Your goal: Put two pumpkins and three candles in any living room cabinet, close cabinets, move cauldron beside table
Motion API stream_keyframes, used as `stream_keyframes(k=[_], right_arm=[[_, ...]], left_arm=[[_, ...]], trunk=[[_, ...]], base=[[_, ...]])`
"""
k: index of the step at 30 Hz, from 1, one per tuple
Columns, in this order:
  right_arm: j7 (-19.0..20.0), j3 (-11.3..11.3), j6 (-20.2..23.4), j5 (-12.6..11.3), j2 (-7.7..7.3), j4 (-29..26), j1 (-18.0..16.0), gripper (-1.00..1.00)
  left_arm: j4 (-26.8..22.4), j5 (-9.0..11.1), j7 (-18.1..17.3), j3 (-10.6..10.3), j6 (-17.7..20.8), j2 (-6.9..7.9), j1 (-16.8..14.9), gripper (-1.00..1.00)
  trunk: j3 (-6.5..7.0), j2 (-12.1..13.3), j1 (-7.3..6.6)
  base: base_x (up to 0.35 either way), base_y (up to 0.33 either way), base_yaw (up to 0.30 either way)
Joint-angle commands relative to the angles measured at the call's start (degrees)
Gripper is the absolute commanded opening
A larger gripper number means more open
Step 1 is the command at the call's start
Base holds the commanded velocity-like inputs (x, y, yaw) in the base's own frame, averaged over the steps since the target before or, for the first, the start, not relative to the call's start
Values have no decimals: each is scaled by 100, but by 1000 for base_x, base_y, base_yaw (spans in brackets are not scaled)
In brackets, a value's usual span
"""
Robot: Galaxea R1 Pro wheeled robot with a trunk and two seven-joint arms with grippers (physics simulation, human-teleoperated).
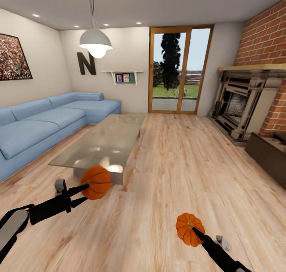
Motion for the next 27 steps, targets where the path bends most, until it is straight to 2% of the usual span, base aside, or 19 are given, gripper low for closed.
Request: stream_keyframes(k=[1,9,27], right_arm=[[7,19,11,-54,-1,-1,-4,-100],[-20,7,36,-63,-4,7,-4,-100],[-51,1,-26,-56,5,8,-4,-100]], left_arm=[[-1,85,-18,-4,41,2,-6,-100],[-1,80,-18,-4,40,-8,-6,-100],[3,75,-9,-12,40,-12,-6,-100]], trunk=[[0,-3,2],[10,-3,2],[11,-3,2]], base=[[248,-190,-255],[249,-190,-140],[251,-190,-283]])
